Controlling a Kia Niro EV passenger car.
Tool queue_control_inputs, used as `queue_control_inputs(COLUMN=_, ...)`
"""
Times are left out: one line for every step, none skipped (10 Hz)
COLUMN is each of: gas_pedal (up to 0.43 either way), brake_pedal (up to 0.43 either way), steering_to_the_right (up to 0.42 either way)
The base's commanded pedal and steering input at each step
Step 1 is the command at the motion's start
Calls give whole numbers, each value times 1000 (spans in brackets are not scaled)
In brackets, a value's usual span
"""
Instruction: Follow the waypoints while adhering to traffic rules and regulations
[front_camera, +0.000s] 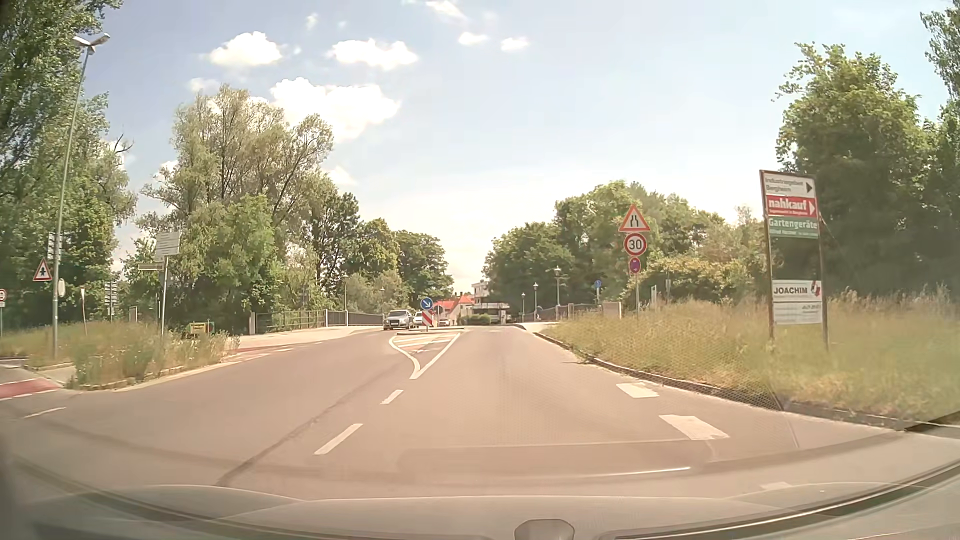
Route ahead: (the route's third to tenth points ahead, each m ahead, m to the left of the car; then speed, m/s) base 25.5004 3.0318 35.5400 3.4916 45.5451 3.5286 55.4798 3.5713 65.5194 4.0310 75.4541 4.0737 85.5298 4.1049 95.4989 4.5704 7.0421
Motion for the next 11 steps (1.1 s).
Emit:
queue_control_inputs(gas_pedal=150, brake_pedal=0, steering_to_the_right=-4)
queue_control_inputs(gas_pedal=157, brake_pedal=0, steering_to_the_right=-5)
queue_control_inputs(gas_pedal=157, brake_pedal=0, steering_to_the_right=-5)
queue_control_inputs(gas_pedal=157, brake_pedal=0, steering_to_the_right=-6)
queue_control_inputs(gas_pedal=157, brake_pedal=0, steering_to_the_right=-7)
queue_control_inputs(gas_pedal=157, brake_pedal=0, steering_to_the_right=-8)
queue_control_inputs(gas_pedal=150, brake_pedal=0, steering_to_the_right=-8)
queue_control_inputs(gas_pedal=150, brake_pedal=0, steering_to_the_right=-8)
queue_control_inputs(gas_pedal=138, brake_pedal=0, steering_to_the_right=-8)
queue_control_inputs(gas_pedal=138, brake_pedal=0, steering_to_the_right=-7)
queue_control_inputs(gas_pedal=138, brake_pedal=0, steering_to_the_right=-7)
